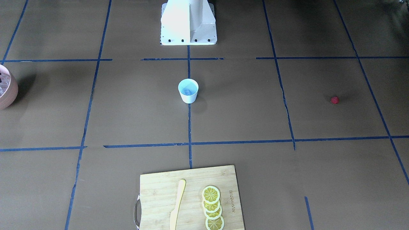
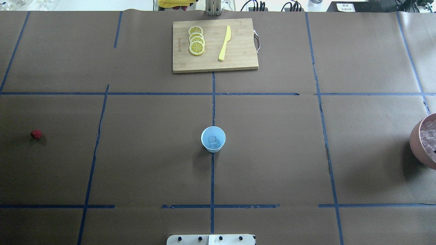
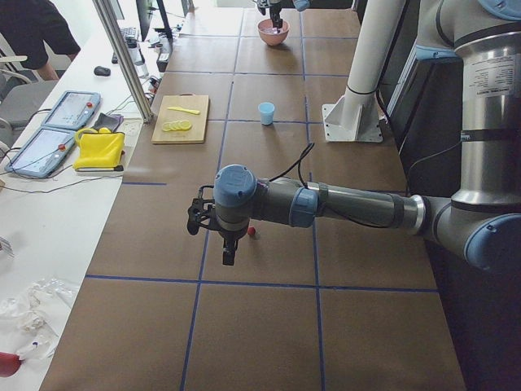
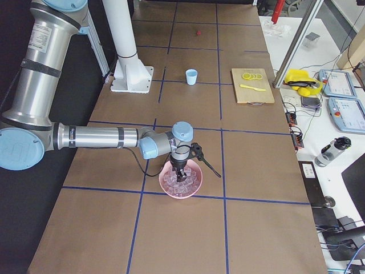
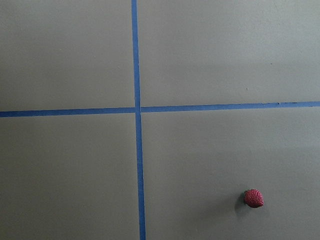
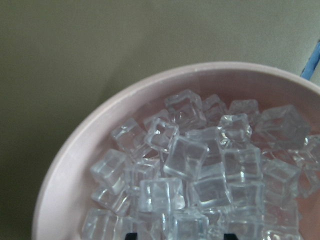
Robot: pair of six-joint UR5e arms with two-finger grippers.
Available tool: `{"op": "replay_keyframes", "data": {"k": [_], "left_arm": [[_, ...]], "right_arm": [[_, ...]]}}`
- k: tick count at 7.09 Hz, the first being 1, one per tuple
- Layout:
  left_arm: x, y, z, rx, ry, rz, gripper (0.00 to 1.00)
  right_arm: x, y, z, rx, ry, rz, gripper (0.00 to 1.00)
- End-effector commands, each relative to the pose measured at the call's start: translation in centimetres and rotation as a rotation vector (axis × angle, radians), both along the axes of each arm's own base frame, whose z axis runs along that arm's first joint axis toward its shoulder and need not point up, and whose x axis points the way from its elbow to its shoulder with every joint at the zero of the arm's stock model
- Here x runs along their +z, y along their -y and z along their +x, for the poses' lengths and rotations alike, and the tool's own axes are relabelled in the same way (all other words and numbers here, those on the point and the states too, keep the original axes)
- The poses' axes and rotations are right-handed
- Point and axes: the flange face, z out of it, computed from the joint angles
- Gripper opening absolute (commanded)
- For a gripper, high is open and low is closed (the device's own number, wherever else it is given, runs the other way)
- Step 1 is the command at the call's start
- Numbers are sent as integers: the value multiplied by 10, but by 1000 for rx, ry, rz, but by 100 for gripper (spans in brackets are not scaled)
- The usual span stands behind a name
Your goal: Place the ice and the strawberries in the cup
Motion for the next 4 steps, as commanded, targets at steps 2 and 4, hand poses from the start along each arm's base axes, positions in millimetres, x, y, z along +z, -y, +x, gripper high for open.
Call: {"op": "replay_keyframes", "data": {"k": [2,4], "left_arm": [[0,0,0,0,0,0,100],[1,0,0,0,0,-2,100]], "right_arm": [[-1,1,-1,-1,1,2,44],[-1,1,0,1,0,1,17]]}}
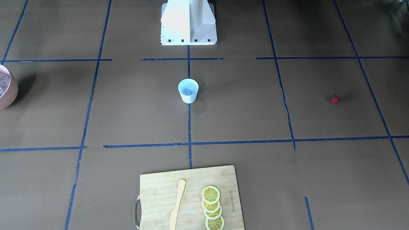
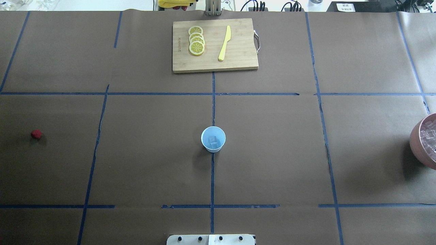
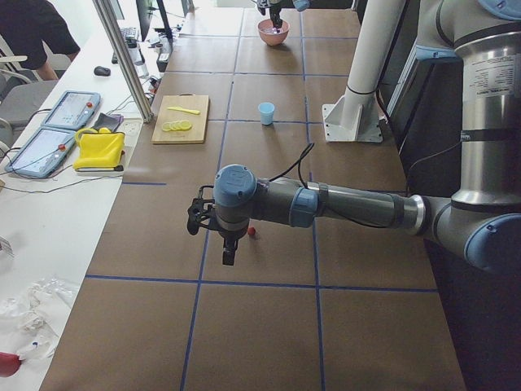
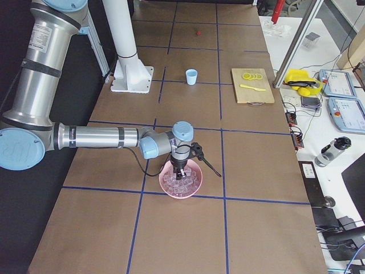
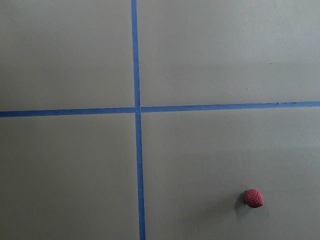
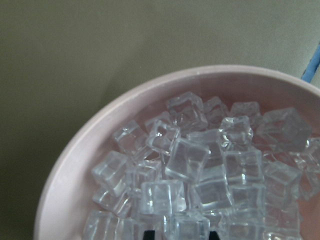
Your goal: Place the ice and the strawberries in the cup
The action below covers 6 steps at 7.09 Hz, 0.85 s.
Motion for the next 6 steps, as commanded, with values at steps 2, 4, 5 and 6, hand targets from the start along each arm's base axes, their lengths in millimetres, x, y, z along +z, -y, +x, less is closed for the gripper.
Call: {"op": "replay_keyframes", "data": {"k": [2,4,5,6], "left_arm": [[-2,0,0,0,0,3,100],[-2,0,0,0,0,3,100],[-2,0,0,0,0,3,100],[-2,0,0,0,0,3,100]], "right_arm": [[-3,1,0,1,3,6,7],[-7,0,2,3,7,13,3],[-20,-7,3,-2,42,13,3],[-43,-12,13,14,101,23,3]]}}
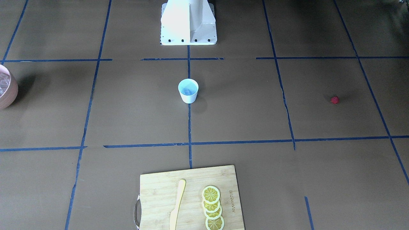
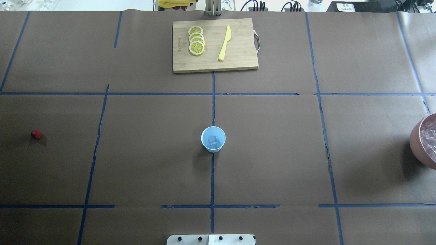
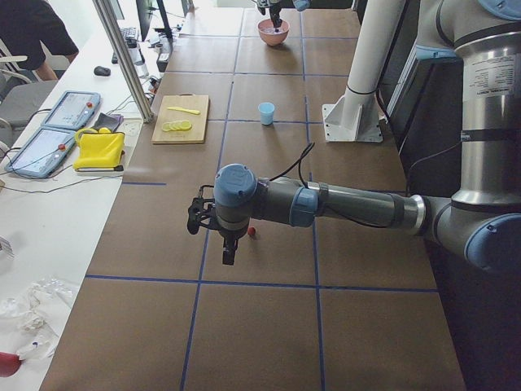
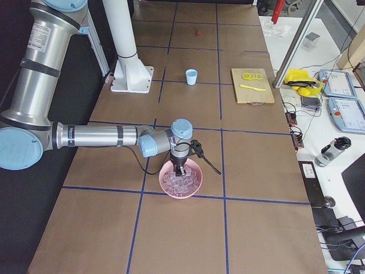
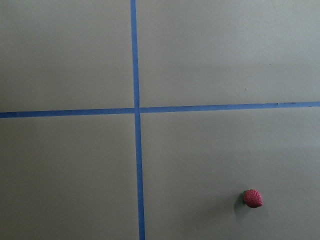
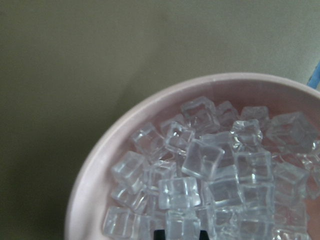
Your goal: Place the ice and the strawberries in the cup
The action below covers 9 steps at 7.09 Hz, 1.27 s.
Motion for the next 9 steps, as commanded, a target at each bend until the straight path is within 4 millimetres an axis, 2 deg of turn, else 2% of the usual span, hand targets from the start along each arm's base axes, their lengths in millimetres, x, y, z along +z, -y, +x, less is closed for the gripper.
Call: {"op": "replay_keyframes", "data": {"k": [1,2,3,4,6,7,9], "left_arm": [[0,0,0,0,1,0,100],[0,0,0,0,0,0,100],[0,0,-1,-1,1,0,100],[0,0,0,0,0,0,100],[0,0,0,0,2,3,100],[0,0,0,0,0,3,100],[-4,3,3,6,2,9,100]], "right_arm": [[-47,-8,23,41,104,15,2],[-77,-6,35,72,115,11,2],[-108,5,34,82,121,27,2],[-130,28,26,91,134,37,2],[-216,93,-6,180,173,-38,2],[-252,104,-46,183,192,-69,2],[-344,114,-153,238,240,-171,2]]}}
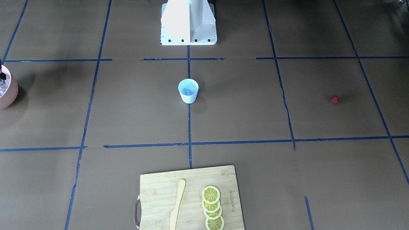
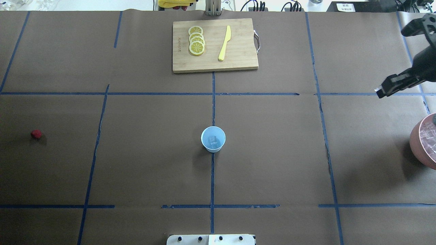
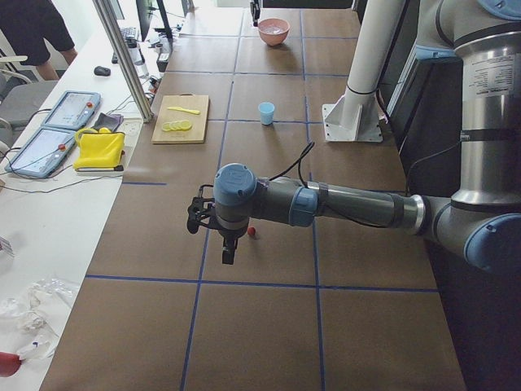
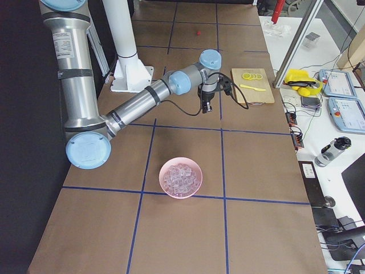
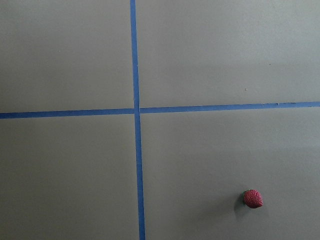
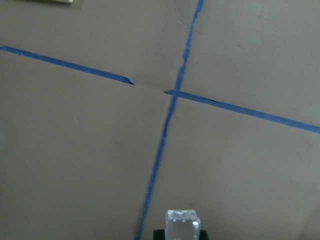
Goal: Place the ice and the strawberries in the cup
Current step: 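Grasp an ice cube with the right gripper and carry it over the cup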
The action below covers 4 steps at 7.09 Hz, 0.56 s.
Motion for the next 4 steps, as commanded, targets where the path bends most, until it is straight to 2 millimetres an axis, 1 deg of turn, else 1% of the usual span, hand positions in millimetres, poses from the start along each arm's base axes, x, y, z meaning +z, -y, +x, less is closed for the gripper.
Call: {"op": "replay_keyframes", "data": {"k": [1,2,3,4], "left_arm": [[-4,3,2,4,3,8,100],[-4,4,2,5,3,10,100],[-4,5,2,5,6,10,100],[-3,4,2,7,9,10,100]], "right_arm": [[-101,-10,-128,60,29,-93,2],[-140,-15,-183,92,35,-137,1],[-162,-22,-231,98,21,-146,1],[-175,-39,-268,106,1,-131,2]]}}
